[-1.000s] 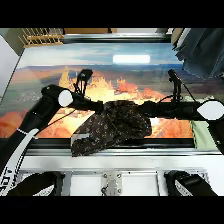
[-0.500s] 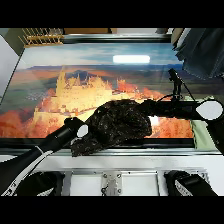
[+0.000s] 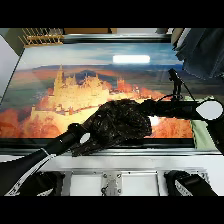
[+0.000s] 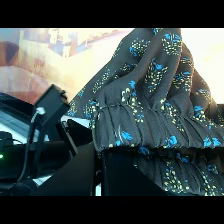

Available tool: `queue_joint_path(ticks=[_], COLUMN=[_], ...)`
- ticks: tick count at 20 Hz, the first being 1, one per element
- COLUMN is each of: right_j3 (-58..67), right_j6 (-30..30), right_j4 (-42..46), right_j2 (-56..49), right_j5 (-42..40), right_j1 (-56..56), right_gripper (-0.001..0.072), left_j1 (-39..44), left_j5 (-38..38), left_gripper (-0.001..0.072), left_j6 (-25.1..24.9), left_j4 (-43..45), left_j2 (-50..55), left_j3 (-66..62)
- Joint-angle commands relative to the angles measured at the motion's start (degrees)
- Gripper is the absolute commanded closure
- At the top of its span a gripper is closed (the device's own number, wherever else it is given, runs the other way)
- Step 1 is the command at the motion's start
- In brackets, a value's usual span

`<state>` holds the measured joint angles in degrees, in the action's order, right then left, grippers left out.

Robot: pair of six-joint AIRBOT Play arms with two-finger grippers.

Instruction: Fold the clothes and pants, and hang the long-sleeved shirts on hangers.

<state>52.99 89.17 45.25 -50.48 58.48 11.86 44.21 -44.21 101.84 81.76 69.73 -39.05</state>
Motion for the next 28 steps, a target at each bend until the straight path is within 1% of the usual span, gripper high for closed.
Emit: queue_joint_path(ticks=[1, 2, 3, 5, 6, 7, 9, 12, 16, 19, 22, 25, 28], right_j3=[0.0, 0.02, 0.39, 2.75, 4.85, 7.67, 13.88, 21.62, 24.63, 24.63, 24.63, 24.63, 24.61], right_j6=[0.02, 0.02, 0.0, -0.02, -0.02, -0.07, -0.81, -0.85, -0.35, 1.92, 7.19, 12.85, 17.9], right_j4=[-0.07, -0.04, 0.02, -0.02, 0.0, 0.0, 0.0, 0.0, 0.22, 2.29, 10.38, 18.03, 21.99], right_j2=[0.0, -0.02, -0.02, 0.0, 0.0, 0.11, 0.83, 3.5, 9.9, 14.16, 17.59, 20.0, 20.17], right_j5=[-0.04, -0.22, -0.22, -0.11, 0.09, 0.55, 1.86, 2.91, 2.91, 3.06, 4.57, 8.02, 12.83], right_j1=[0.02, 0.02, -0.13, -1.05, -1.81, -2.69, -4.09, -4.61, -4.61, -4.61, -4.61, -4.61, -4.61], right_gripper=[0.0699, 0.07, 0.07, 0.07, 0.07, 0.07, 0.07, 0.07, 0.07, 0.07, 0.0701, 0.07, 0.07], left_j1=[-0.76, -2.05, -3.87, -8.72, -11.61, -14.6, -20.28, -25.99, -27.52, -27.54, -27.54, -27.54, -27.5], left_j5=[-4.44, -6.73, -8.59, -12.81, -15.19, -17.51, -20.76, -21.07, -21.16, -21.14, -21.16, -21.57, -22.75], left_gripper=[0.042, 0.0646, 0.07, 0.07, 0.07, 0.07, 0.07, 0.07, 0.07, 0.0699, 0.07, 0.07, 0.07], left_j6=[0.7, 0.59, 0.57, 0.0, -1.57, -3.06, -3.65, -3.65, -3.61, -3.58, -3.43, -3.41, -3.45], left_j4=[1.22, 1.38, 2.4, 5.92, 6.84, 6.8, 6.69, 6.69, 6.6, 6.75, 6.75, 5.97, 2.49], left_j2=[2.95, 2.73, 1.51, -3.34, -6.4, -9.77, -17.11, -27.65, -36.74, -40.7, -42.34, -41.09, -36.81], left_j3=[-1.77, -3.5, -5.64, -11.23, -14.67, -18.43, -25.86, -34.16, -41.44, -45.27, -49.18, -53.68, -56.7])
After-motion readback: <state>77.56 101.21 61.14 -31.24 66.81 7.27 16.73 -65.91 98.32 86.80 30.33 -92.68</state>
